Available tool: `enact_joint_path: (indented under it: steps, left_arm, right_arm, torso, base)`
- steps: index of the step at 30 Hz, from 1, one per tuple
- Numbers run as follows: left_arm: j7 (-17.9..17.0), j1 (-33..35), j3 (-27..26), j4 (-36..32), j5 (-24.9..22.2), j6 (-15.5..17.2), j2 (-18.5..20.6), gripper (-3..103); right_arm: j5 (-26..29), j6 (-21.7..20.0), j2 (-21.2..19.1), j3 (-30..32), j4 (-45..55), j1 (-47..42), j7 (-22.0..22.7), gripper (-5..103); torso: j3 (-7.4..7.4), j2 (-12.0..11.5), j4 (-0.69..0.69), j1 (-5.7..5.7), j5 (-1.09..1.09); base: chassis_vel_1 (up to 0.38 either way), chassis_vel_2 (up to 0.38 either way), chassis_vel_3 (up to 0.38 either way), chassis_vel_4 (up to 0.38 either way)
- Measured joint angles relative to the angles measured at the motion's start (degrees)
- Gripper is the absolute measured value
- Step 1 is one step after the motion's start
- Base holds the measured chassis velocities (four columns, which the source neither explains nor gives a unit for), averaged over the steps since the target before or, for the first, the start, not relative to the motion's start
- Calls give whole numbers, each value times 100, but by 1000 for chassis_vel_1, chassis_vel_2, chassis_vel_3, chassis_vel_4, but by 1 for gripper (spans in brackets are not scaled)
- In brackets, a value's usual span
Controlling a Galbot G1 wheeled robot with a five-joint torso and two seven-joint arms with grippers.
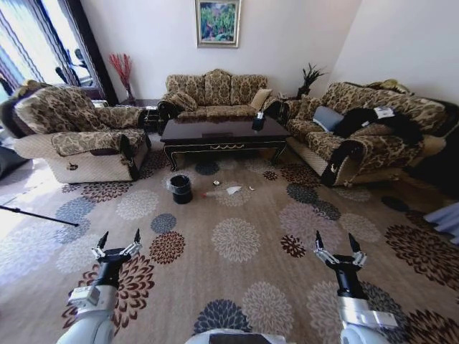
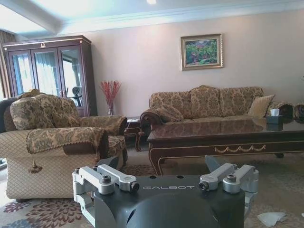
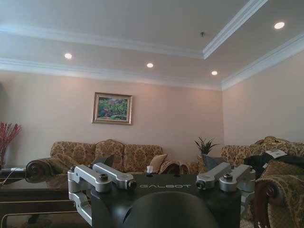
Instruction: Move to the front of the table and pick up the trash from the floor, then place it into the trash bin.
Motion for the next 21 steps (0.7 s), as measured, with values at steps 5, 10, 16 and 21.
enact_joint_path:
  steps: [5,10,16,21]
  left_arm:
    - [-1,-4,-1,2,-1,-1,2,100]
    - [2,-10,7,10,-16,-25,8,100]
    - [7,-11,2,10,8,-25,16,100]
    - [9,-18,-1,12,10,-25,22,100]
  right_arm:
    - [-2,-3,-5,-3,-12,6,0,100]
    - [-11,-3,-6,-9,-28,3,-4,100]
    - [-12,-4,-14,-9,-38,3,-5,100]
    - [-10,-10,-24,-6,-38,9,-3,100]
  torso:
    - [-80,-147,0,-67,0]
    - [-165,-297,0,-133,0]
    - [-254,-458,0,-204,0]
    - [-346,-621,0,-276,0]
  base:
    - [0,0,0,0]
    - [0,0,0,0]
    - [0,0,0,0]
    - [0,0,0,0]
